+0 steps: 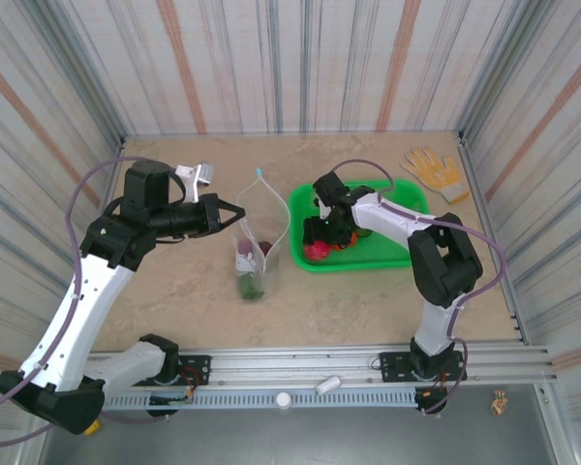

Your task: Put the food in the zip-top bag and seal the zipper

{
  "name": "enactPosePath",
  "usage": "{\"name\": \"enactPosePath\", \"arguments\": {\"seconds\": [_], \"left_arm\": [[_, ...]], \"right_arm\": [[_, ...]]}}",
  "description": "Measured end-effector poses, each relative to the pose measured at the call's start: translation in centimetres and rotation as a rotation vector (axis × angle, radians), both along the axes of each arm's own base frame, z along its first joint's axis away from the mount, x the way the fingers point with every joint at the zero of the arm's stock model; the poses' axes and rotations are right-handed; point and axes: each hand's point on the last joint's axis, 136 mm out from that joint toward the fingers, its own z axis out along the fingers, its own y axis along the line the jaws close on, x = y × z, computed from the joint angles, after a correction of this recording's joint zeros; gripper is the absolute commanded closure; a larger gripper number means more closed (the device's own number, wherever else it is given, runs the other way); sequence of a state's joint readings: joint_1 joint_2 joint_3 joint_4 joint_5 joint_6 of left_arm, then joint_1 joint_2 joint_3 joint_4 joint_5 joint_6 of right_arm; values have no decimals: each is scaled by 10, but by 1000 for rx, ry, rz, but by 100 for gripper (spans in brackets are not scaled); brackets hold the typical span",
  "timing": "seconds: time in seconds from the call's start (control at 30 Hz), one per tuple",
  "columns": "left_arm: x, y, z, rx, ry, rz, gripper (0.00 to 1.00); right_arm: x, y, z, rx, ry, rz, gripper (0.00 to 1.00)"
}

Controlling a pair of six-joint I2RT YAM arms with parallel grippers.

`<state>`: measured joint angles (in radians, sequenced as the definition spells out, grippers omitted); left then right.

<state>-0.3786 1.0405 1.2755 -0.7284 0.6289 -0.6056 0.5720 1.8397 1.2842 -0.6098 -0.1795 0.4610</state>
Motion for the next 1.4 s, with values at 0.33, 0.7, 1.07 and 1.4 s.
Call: {"name": "enactPosePath", "arguments": {"seconds": [0.33,0.7,1.07,1.4], "left_arm": [[-1,-1,0,-3,3,-6,100],[-1,-1,-1,-3,3,-6,100],[-1,-5,-2,-11,4,-13,100],[-3,-10,-3,-18,12,-27,100]], "right_arm": [[-1,-7,-14,-40,16,-7,33],[12,-22,53,60,-141,-64,40],[14,-19,179,227,-379,-63,39],[-37,27,323,406,-640,112,39]]}}
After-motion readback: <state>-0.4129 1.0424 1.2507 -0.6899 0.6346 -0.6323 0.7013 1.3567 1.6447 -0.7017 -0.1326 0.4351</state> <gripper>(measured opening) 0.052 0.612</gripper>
